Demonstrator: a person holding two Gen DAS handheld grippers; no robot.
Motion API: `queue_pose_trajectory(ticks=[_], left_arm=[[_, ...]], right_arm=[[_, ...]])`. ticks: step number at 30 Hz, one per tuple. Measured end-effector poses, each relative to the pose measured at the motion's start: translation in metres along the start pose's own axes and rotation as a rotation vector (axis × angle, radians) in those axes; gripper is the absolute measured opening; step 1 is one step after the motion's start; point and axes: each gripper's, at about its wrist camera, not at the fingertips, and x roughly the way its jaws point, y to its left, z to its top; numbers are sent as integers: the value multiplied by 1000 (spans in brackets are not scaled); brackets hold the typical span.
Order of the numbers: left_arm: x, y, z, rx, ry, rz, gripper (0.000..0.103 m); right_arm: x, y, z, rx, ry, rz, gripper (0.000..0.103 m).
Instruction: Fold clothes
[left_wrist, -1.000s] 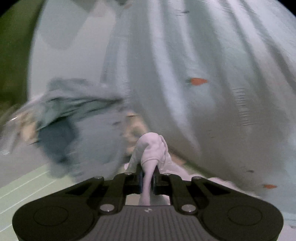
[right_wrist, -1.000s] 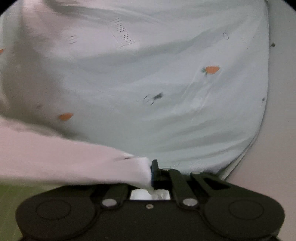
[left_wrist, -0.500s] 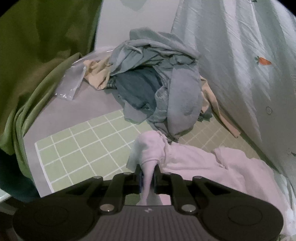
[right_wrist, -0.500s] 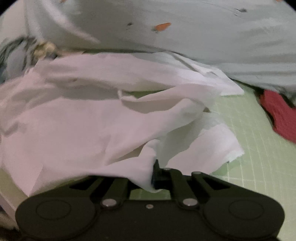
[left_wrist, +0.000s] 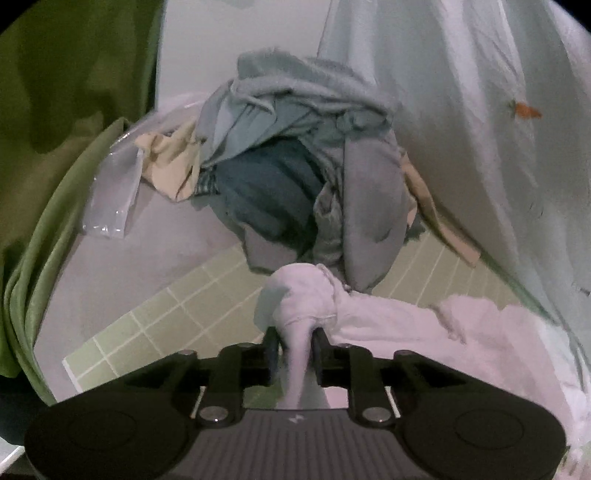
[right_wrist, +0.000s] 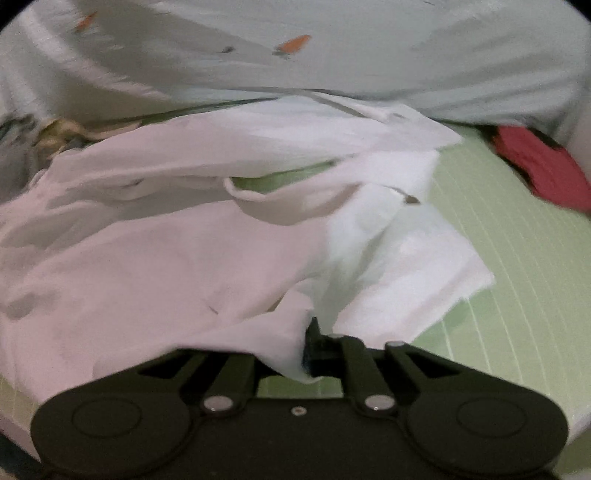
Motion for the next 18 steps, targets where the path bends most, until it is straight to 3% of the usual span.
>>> queue_pose_trajectory(ticks=[1, 4, 6, 13, 18], left_arm=[[0, -1, -1, 19, 5, -8, 46], [-6, -5, -6, 48, -15, -46, 61], [-13, -13, -10, 71, -32, -55, 63], [-31, -78, -52, 163, -63, -94, 74], [-42, -141, -98, 154, -42, -125, 79]], right_arm=[[-5, -4, -1, 35, -10, -13, 14], [-24, -24, -1, 117, -61, -10, 29], [-38, -37, -1, 172, -94, -9, 46], [-52, -101, 11, 348, -199, -9, 60], [-9, -144, 36, 289, -151, -17, 70]])
